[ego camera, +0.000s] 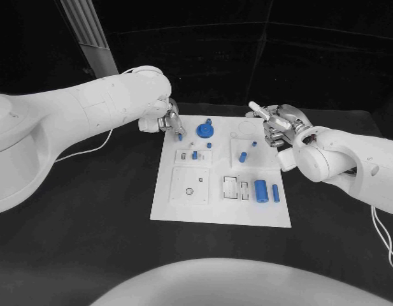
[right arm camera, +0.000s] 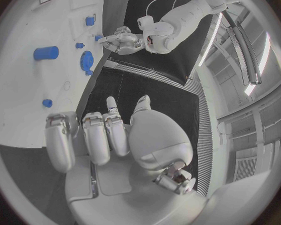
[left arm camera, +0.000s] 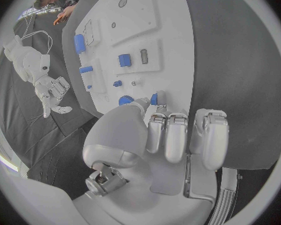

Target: Assemble the parts on the task board

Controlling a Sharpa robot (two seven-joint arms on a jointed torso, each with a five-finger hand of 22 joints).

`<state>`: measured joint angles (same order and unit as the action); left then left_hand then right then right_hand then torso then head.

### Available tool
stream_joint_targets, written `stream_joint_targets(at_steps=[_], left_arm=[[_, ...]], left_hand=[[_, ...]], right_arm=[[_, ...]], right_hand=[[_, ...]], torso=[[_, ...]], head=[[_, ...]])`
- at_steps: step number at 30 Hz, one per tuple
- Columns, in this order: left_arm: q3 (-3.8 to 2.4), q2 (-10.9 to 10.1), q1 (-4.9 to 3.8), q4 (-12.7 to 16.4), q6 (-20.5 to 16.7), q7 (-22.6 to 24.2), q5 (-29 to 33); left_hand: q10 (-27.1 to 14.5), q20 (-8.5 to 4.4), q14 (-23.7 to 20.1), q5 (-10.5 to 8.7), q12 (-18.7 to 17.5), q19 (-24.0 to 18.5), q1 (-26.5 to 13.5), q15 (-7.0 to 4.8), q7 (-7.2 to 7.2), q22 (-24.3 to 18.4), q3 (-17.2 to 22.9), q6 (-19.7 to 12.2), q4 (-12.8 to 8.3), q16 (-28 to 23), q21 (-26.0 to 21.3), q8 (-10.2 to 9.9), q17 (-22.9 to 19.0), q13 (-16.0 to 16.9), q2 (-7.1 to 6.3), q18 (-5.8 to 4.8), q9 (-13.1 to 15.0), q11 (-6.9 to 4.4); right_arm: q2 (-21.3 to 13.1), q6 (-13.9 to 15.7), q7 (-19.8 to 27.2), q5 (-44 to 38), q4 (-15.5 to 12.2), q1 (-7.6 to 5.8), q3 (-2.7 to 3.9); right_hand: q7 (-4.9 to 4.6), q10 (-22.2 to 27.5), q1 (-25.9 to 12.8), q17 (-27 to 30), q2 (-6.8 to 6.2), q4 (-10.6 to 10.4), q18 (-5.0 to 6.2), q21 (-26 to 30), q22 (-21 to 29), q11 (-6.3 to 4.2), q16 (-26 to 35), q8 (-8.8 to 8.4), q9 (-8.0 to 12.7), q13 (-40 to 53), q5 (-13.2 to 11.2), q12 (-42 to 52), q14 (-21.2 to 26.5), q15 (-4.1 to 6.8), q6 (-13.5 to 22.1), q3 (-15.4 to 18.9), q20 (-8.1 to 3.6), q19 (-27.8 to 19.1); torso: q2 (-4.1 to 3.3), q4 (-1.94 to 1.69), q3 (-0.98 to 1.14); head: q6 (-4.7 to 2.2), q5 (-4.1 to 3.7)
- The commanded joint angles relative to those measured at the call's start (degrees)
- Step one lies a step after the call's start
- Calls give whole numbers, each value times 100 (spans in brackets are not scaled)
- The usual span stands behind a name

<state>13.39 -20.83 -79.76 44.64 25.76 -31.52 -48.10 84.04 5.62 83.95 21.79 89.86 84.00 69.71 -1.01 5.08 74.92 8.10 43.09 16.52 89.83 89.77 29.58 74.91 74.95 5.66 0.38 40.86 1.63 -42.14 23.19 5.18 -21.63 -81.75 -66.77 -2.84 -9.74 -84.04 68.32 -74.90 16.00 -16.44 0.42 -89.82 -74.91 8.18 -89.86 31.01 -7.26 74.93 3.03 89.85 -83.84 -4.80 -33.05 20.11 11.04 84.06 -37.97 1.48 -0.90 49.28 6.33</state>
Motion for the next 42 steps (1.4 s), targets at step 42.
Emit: stream_joint_targets(at_steps=[42], left_arm=[[-2,-815,-227,906,-395,799,540]], left_hand=[[596,-53,605,-23,14,600,579,-116,-153,1508,1545,63,-846,17,23,371,1509,1505,-871,-38,290,-130]], right_arm=[[-39,15,16,-11,4,-10,3]], right_hand=[[-255,-596,40,-1510,9,-3,-42,-18,-1509,-16,-14,21,8,1507,38,15,-616,22,9,-32,-27,594]], torso=[[-1,-5,1]], head=[[17,-4]])
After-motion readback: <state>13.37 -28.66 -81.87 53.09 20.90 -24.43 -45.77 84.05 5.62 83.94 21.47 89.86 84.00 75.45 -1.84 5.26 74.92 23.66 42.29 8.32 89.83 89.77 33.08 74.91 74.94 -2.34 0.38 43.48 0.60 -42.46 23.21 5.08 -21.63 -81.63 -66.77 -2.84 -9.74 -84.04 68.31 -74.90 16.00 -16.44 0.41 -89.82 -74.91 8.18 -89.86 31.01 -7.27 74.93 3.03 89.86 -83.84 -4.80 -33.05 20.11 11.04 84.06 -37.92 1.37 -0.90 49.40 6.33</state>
